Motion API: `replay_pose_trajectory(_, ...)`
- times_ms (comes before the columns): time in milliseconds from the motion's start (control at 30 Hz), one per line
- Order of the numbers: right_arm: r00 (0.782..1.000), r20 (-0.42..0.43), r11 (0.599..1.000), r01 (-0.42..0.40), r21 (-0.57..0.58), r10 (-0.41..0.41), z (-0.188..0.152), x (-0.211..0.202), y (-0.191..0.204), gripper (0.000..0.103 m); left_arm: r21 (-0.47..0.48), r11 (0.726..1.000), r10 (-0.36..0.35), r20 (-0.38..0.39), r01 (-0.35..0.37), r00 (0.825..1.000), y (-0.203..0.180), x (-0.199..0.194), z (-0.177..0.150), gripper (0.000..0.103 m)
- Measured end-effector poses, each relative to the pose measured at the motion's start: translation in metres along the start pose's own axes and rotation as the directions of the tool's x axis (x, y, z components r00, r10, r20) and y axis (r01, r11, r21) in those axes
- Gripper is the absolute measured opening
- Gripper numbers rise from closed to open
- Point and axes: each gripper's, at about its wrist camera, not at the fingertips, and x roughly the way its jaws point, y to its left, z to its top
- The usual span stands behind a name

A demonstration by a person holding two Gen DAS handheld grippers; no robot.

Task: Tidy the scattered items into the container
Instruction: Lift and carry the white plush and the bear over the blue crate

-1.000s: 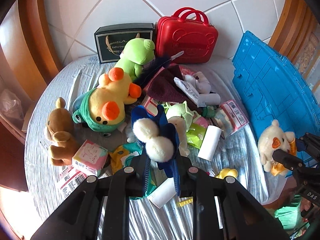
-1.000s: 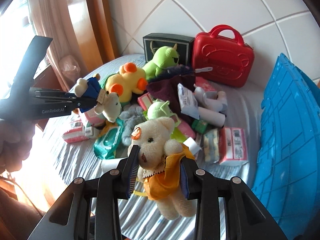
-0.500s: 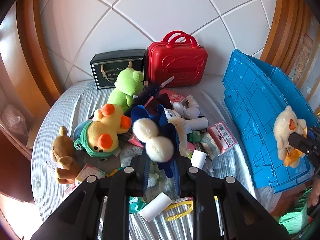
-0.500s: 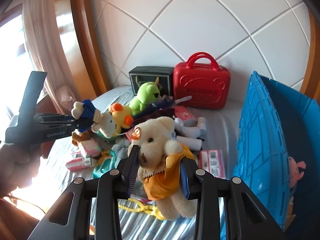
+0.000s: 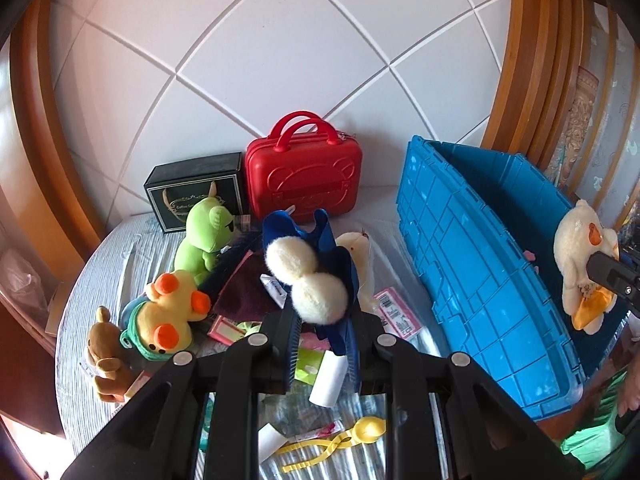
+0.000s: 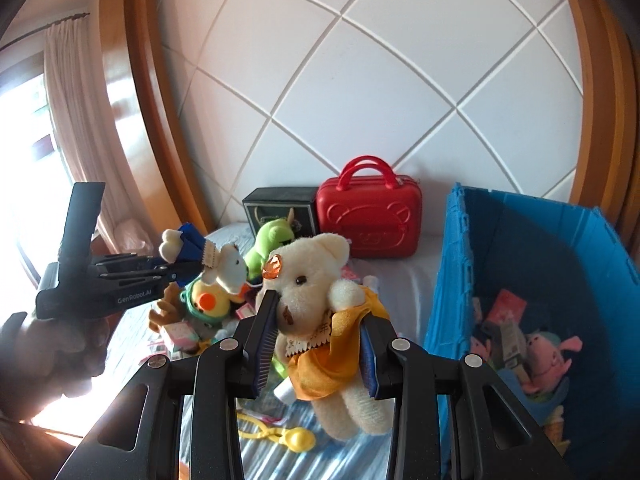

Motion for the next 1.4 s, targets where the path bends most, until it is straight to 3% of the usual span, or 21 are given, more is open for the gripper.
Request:
replay_pose_trajectory(733,0.993,0.069,0.994,0.094,0.051,-0.097,0.002,-0.090,-0.135,0.034,0.116,0.992,-0.059,0.078,0.050,0.995,-0.159,0.008,0.051,0.019)
replay_pose_trajectory(1400,0.966,0.079,0.960,0.232,0.157,-0.246,-0.012,-0.142,-0.238,0.035,0.271,0.953,-0.163,0.088,0.134,0.983,-0.276,0.039,0.101,0.019)
